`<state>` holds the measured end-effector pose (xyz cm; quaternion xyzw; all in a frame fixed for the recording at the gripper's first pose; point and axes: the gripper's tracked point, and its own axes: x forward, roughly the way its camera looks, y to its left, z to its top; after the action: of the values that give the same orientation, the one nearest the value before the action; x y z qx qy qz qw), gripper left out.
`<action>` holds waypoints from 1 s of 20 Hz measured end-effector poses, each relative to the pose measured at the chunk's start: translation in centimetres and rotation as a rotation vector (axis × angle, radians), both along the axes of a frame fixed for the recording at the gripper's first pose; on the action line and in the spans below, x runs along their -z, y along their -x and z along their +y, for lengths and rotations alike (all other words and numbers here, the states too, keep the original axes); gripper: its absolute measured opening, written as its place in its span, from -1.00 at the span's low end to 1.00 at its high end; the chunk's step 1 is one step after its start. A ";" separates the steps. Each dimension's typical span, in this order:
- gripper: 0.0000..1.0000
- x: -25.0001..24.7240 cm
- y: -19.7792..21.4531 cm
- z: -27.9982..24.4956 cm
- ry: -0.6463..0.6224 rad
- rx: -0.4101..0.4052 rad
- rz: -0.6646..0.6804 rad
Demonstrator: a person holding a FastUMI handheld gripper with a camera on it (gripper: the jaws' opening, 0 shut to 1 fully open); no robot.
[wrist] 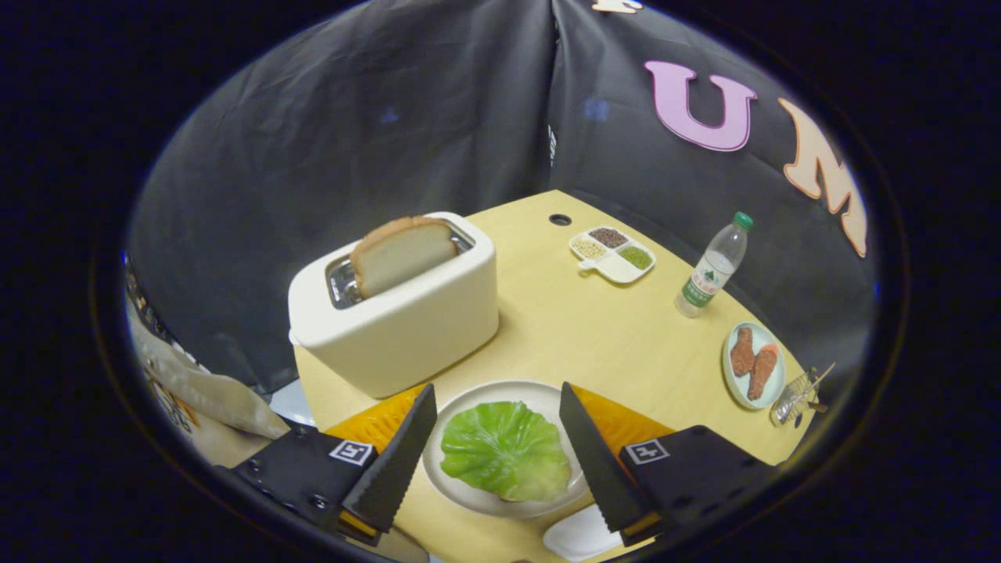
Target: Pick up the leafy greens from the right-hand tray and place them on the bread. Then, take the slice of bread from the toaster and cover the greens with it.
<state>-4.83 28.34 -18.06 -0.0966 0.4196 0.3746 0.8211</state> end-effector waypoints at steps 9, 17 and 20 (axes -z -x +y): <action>0.95 -4.4 -0.7 5.6 -0.127 0.034 0.065; 0.95 -6.0 -0.9 11.3 -0.220 0.033 0.119; 0.95 -5.2 -1.2 12.7 -0.210 0.039 0.128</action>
<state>-3.58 41.00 -12.85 0.0223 0.4314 0.4061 0.8053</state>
